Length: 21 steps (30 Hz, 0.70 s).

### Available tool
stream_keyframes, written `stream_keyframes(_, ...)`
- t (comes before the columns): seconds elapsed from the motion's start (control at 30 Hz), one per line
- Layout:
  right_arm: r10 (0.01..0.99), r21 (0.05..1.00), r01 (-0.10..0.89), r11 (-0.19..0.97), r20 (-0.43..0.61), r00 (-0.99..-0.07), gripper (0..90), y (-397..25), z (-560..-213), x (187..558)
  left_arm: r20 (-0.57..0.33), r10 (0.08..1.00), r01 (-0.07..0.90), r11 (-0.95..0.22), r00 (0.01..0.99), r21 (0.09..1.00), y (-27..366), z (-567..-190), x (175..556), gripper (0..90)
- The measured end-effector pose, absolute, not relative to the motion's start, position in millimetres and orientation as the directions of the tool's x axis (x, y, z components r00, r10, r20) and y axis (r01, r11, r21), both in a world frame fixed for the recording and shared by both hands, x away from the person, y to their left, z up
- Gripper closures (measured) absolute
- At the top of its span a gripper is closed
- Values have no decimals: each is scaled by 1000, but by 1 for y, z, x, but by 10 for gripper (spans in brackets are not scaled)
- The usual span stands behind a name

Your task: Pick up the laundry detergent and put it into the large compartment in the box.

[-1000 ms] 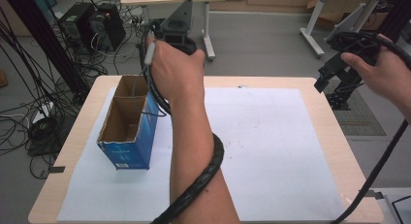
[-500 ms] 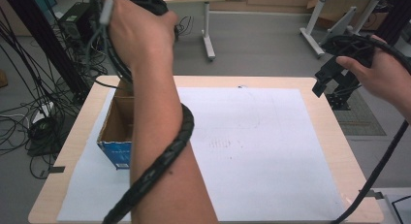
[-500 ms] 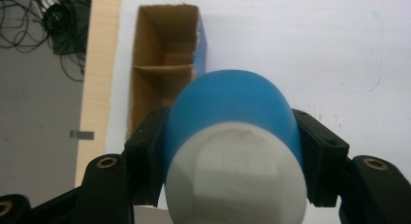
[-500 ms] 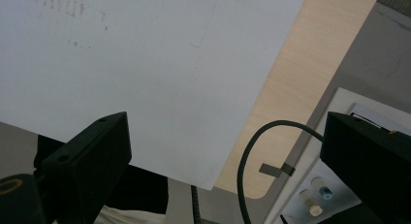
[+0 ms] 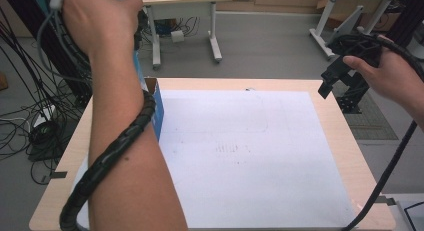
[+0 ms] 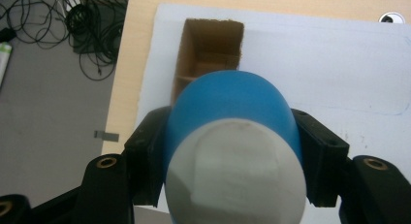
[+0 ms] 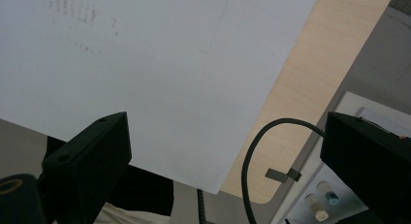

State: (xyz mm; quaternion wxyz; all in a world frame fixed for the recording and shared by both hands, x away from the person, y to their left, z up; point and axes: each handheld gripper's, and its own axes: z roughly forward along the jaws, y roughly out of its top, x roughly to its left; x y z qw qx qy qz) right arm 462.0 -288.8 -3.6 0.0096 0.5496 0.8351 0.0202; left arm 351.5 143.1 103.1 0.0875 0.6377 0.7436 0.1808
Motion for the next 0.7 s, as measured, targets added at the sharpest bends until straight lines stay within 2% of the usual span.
stream_keyframes(0.3,922,36,922,385,14,-386,40,-290,-3,467,87,981,912,125,-171,390,160,90,359,383)
stream_keyframes(0.7,918,23,918,395,14,-395,40,-283,-5,471,123,978,924,114,-169,365,174,65,374,383)
